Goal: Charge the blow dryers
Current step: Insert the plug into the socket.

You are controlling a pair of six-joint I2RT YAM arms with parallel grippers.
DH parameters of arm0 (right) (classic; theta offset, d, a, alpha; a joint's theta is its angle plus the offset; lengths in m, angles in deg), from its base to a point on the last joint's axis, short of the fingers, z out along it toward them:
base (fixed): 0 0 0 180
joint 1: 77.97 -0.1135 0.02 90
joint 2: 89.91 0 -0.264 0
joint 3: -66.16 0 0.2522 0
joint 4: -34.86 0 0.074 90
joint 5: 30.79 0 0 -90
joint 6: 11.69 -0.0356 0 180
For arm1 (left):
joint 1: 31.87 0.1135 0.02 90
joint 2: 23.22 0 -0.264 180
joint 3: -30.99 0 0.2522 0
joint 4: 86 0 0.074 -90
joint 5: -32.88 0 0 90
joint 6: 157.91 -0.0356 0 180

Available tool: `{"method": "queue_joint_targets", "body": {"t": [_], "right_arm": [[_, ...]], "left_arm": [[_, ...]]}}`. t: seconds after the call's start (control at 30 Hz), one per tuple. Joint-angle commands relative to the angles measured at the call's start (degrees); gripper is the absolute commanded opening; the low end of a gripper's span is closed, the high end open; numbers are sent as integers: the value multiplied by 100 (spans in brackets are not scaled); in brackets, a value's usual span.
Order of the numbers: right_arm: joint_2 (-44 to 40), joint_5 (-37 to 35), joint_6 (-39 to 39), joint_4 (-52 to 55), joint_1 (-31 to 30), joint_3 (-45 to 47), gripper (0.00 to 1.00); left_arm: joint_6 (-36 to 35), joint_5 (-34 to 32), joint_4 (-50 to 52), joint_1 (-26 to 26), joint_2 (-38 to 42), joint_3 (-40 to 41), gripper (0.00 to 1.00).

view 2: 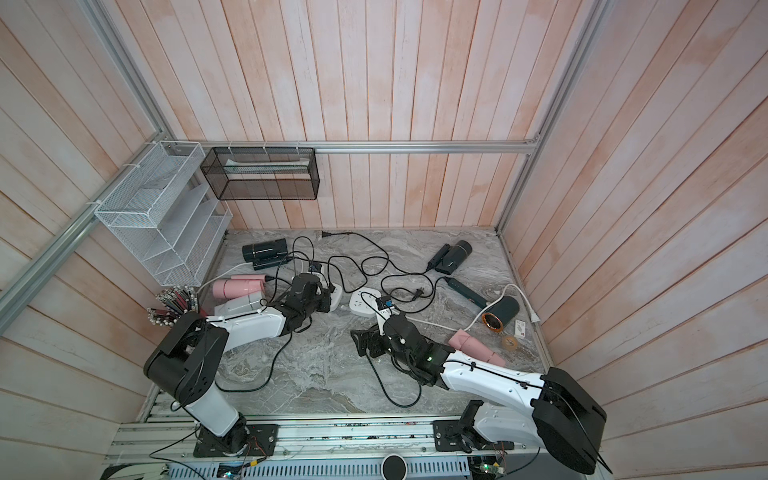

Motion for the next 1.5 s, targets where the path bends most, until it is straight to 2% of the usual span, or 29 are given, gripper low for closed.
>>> {"method": "queue_joint_targets", "body": {"t": [0.0,0.4,0.8,1.03,1.27,1.47], "right_arm": [[-78,-112,-32,42,25,72,97],[-60,-110,-23,68,23,72,97],[-69,-140,20,127,25,0,97],[-93,-140,21,146,25,-24,97],[-191,-206,-3,272,25,-11,97],[-262,-226,41,722,216,-316,95]], "left_arm": [[-105,-209,877,135,-13,68,6],[-70,44,770,62,-218,114,7],[-139,-189,1036,-5,-72,-111,10],[-195,-121,1391,59,49,-453,28],[13,112,1672,56,539,-407,32],[485,888,1838,11,1412,55,37]]}}
